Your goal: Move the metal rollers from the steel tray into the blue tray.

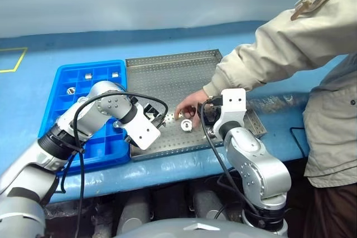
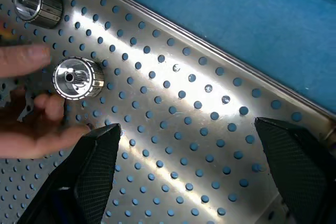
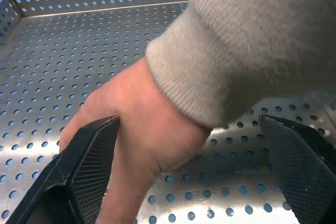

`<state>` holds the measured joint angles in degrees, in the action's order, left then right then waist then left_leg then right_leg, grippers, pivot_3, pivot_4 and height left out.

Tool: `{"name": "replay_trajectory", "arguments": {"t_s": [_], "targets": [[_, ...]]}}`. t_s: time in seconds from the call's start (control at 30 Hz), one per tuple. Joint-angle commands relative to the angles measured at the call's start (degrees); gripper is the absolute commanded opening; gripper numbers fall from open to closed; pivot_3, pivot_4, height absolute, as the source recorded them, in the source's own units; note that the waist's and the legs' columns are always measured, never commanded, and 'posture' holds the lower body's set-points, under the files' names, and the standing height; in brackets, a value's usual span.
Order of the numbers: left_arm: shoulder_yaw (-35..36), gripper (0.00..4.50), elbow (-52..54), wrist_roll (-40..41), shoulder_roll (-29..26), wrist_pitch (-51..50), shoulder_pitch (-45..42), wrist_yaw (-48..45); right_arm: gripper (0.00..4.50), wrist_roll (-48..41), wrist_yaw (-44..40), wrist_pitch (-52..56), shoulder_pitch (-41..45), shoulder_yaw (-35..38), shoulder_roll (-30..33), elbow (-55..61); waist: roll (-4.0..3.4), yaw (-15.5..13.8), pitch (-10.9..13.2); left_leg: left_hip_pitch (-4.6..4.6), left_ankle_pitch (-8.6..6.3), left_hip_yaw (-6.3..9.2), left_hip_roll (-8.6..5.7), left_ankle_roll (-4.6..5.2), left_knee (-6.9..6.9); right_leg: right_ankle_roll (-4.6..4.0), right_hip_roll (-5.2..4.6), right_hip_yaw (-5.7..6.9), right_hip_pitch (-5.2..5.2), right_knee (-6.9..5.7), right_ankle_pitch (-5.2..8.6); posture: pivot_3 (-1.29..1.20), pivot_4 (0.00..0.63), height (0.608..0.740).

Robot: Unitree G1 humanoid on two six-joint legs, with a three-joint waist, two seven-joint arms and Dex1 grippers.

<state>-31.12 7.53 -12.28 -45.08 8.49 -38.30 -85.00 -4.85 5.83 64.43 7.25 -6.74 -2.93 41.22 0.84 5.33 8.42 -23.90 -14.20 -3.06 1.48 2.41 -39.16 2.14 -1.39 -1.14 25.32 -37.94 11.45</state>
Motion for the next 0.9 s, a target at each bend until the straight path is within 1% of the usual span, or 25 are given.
{"name": "replay_trajectory", "arguments": {"t_s": [0.03, 0.23, 0.37, 0.53, 0.63, 0.8, 0.9], "targets": [[2.3, 4.49, 4.0, 0.9, -1.0, -2.1, 1.2, 0.5, 4.50, -0.1, -0.3, 0.0, 0.7, -0.1, -0.1, 2.1, 0.00, 0.0, 0.0, 0.00, 0.00, -0.01, -0.01, 0.00, 0.00, 0.01, -0.01, -0.01, 0.00, 0.02, 0.00, -0.11, 0.150, 0.740], [5.2, 4.49, 8.6, 2.5, -0.4, -8.6, 4.9, 3.2, 4.50, 0.1, -0.6, 0.2, 0.7, -0.4, 0.1, 2.2, 0.00, 0.0, 0.0, 0.00, 0.00, 0.01, 0.02, 0.00, 0.01, 0.00, 0.01, 0.01, 0.01, 0.03, 0.00, -0.13, 0.150, 0.740], [10.0, 4.49, 14.5, 6.0, 1.2, -19.5, 9.6, 8.3, 4.50, 0.3, -0.4, 0.6, 0.1, -0.4, 0.0, 3.0, 0.00, 0.2, 0.0, 0.00, 0.00, 0.00, 0.02, 0.00, 0.01, -0.01, 0.01, 0.00, 0.01, 0.03, 0.01, -0.14, 0.150, 0.740], [16.0, 4.49, 20.9, 7.2, 5.1, -33.4, 15.6, 18.5, 4.50, 0.3, -0.4, 0.8, -0.2, -0.8, -0.2, 3.0, 0.00, 0.2, 0.0, 0.01, 0.00, 0.02, 0.03, 0.00, 0.02, -0.01, 0.01, 0.02, 0.00, 0.03, 0.01, -0.13, 0.150, 0.740], [18.0, 4.49, 24.4, 7.1, 6.5, -39.8, 19.1, 23.6, 4.50, 0.1, -0.8, 0.6, 0.0, -1.2, -0.1, 2.3, 0.01, 0.1, 0.0, 0.03, 0.00, 0.02, 0.03, 0.00, 0.02, -0.01, 0.01, 0.01, -0.02, 0.03, 0.01, -0.11, 0.150, 0.740], [19.4, 4.49, 28.7, 5.7, 8.8, -47.7, 24.8, 32.3, 4.50, -0.1, -1.9, -0.6, 1.2, -2.0, 0.5, -0.2, 0.02, -0.1, 0.0, 0.08, 0.00, 0.02, 0.03, -0.01, 0.05, -0.02, -0.01, 0.01, -0.04, 0.02, 0.01, -0.08, 0.150, 0.740], [19.4, 4.49, 29.5, 5.4, 13.3, -51.3, 26.5, 39.0, 4.50, -0.1, -2.8, -1.9, 2.1, -2.3, 0.9, -2.8, 0.03, -0.8, 0.0, 0.10, 0.00, 0.03, 0.03, -0.01, 0.04, -0.02, -0.03, 0.04, -0.10, 0.04, 0.02, -0.06, 0.150, 0.740]]}}
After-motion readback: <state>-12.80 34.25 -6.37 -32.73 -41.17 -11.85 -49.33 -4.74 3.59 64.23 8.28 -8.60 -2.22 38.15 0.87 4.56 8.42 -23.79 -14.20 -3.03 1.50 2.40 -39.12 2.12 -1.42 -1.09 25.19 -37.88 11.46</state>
